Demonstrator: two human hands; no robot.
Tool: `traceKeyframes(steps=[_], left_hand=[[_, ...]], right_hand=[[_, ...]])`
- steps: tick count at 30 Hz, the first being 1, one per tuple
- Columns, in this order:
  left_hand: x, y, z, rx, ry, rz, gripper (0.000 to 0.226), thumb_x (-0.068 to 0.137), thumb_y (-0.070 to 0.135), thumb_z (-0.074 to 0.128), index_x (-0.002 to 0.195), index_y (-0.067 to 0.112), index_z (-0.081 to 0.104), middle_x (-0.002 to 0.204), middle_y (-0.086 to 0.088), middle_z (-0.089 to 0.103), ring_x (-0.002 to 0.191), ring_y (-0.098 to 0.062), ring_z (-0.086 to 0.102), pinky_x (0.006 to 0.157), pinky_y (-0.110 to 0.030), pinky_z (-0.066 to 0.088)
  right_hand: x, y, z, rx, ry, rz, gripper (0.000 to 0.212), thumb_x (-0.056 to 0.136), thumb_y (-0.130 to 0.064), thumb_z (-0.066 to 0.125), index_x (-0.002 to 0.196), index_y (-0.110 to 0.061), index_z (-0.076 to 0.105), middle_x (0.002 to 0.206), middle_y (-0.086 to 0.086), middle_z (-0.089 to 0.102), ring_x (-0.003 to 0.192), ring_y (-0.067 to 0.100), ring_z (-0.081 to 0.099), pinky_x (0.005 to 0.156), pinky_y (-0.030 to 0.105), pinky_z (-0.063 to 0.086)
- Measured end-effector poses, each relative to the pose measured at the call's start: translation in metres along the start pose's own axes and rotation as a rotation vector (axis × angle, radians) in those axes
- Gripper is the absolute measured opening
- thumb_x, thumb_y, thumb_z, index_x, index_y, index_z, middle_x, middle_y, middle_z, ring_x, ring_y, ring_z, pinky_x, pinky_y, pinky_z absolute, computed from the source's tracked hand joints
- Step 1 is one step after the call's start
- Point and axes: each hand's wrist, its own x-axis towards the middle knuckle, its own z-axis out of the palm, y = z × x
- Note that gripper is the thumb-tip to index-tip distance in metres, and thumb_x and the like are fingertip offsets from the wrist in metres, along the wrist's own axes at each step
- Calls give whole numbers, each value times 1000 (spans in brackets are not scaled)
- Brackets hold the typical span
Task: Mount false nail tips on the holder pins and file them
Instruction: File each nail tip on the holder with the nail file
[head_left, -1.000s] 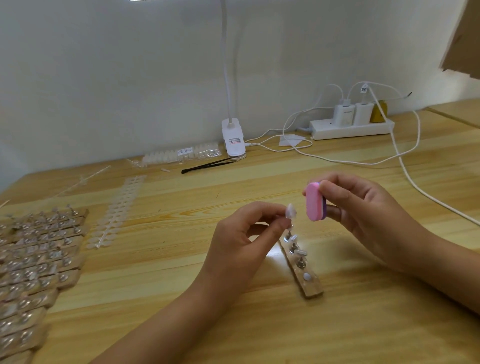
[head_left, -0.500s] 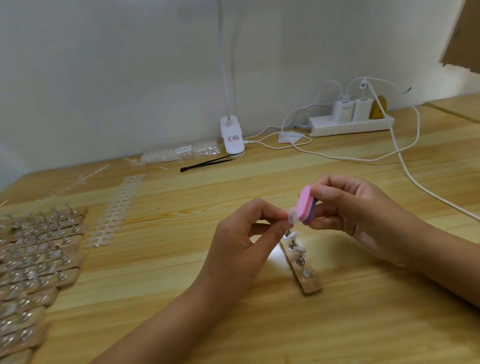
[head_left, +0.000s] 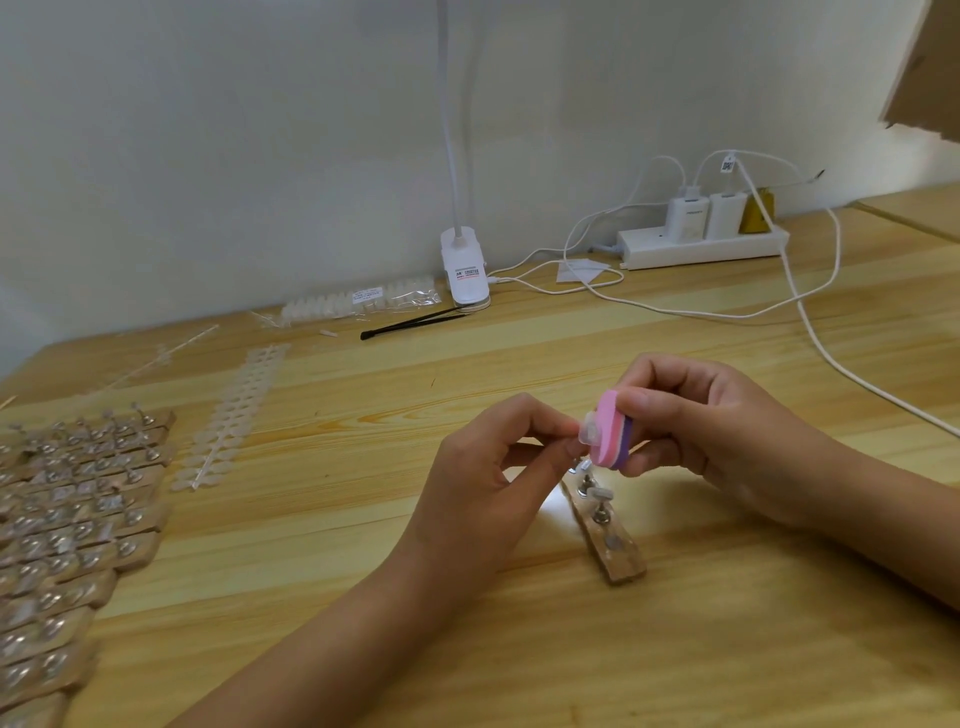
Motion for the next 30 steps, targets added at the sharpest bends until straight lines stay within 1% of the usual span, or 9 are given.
traceKeyframes(steps=[3,7,10,14,17,20,23,27,30], left_hand=[[-1,-1,0,14,1,-1,7,90,12,66,90,19,67,86,5,70,85,-14,69,75,-23,56],[-1,-2,0,28,8,-15,10,90,10,67,90,20,67,86,5,70,84,-13,68,75,-24,56],[-1,-2,0,42,3,-8,10,90,10,68,91,20,68,86,5,70,85,-13,69,75,-24,56],[-1,-1,0,35,16,-32,11,89,9,69,88,20,67,86,6,70,85,-12,69,75,-23,56],[-2,0,1,35,13,-22,7,89,13,68,89,20,68,86,6,70,85,-13,69,75,-23,56],[-1,-1,0,37,24,-37,14,89,10,69,88,24,67,86,6,70,84,-12,69,75,-23,56],[-1,-2,0,41,23,-33,13,89,9,69,89,22,67,87,4,70,85,-14,69,75,-27,58],[-1,-1,0,-8,38,-67,15,89,9,69,88,24,67,88,3,71,86,-15,69,77,-28,58],[0,0,0,-36,25,-75,11,91,12,68,90,23,66,89,3,72,88,-12,69,77,-27,57]], right_hand=[[-1,0,2,-49,-48,17,30,75,-46,80,84,-18,72,92,14,74,78,19,73,65,22,57],[0,1,-2,-4,59,-42,30,72,-48,81,83,-21,73,91,13,74,81,18,73,66,21,57],[-1,0,1,-38,-22,-20,30,75,-46,79,85,-19,72,92,14,74,79,19,73,66,22,57],[1,1,-1,-47,84,-56,33,72,-50,80,85,-20,73,92,14,74,82,20,73,67,22,57],[0,1,0,-83,12,-39,29,77,-47,77,86,-20,72,97,15,74,84,22,73,68,22,57],[0,1,-1,-68,81,-48,32,74,-50,79,86,-20,73,95,15,74,85,22,73,68,22,57],[0,2,0,-100,27,-42,28,77,-46,77,86,-20,73,96,15,74,86,24,74,69,24,58],[1,1,-3,-21,161,-80,28,70,-48,79,85,-24,74,91,10,75,85,19,74,69,21,57],[1,-3,-5,71,100,-37,23,71,-43,81,82,-24,73,91,9,75,84,17,74,67,20,57]])
